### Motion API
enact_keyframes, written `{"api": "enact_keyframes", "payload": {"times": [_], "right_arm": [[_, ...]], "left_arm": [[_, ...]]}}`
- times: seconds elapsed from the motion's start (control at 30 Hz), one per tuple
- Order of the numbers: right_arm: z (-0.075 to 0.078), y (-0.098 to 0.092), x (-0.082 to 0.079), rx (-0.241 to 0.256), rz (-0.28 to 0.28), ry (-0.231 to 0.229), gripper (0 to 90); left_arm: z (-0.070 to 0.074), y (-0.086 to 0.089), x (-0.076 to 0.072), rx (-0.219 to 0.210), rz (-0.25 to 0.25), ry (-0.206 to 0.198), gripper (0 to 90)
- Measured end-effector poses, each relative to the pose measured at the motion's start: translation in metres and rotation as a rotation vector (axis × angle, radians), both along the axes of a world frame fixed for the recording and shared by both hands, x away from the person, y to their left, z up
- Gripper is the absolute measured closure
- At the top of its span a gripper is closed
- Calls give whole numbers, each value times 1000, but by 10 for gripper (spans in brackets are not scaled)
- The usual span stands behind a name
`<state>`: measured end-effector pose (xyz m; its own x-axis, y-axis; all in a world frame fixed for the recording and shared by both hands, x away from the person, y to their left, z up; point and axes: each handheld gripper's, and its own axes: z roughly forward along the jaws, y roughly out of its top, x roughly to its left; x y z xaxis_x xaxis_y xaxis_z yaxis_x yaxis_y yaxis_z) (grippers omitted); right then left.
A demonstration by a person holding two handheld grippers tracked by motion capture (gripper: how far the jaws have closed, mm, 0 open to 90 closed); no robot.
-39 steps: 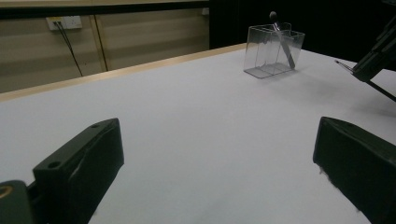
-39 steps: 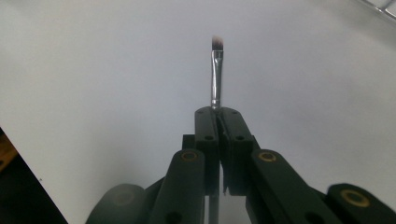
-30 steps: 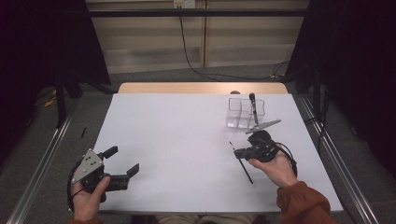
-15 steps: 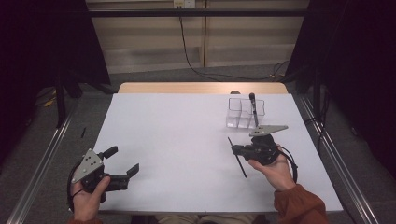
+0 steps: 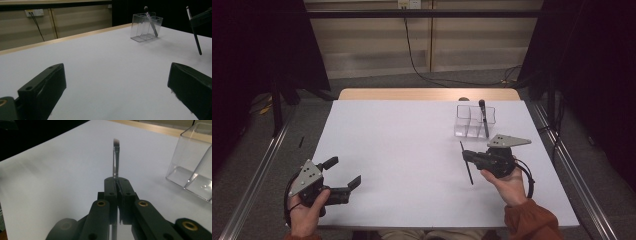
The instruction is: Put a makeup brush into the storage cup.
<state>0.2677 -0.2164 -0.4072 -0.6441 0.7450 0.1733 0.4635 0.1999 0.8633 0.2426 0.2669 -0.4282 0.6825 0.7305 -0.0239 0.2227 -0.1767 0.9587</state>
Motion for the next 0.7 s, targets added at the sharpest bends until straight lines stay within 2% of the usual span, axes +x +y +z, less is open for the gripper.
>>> {"api": "enact_keyframes", "payload": {"times": [0.4, 0.7], "right_arm": [[8, -9, -5, 101, -13, -96, 871], [14, -16, -4, 121, -29, -117, 871]], "left_arm": [[0, 1, -2, -5, 6, -1, 19], [0, 1, -1, -3, 10, -1, 19]]}}
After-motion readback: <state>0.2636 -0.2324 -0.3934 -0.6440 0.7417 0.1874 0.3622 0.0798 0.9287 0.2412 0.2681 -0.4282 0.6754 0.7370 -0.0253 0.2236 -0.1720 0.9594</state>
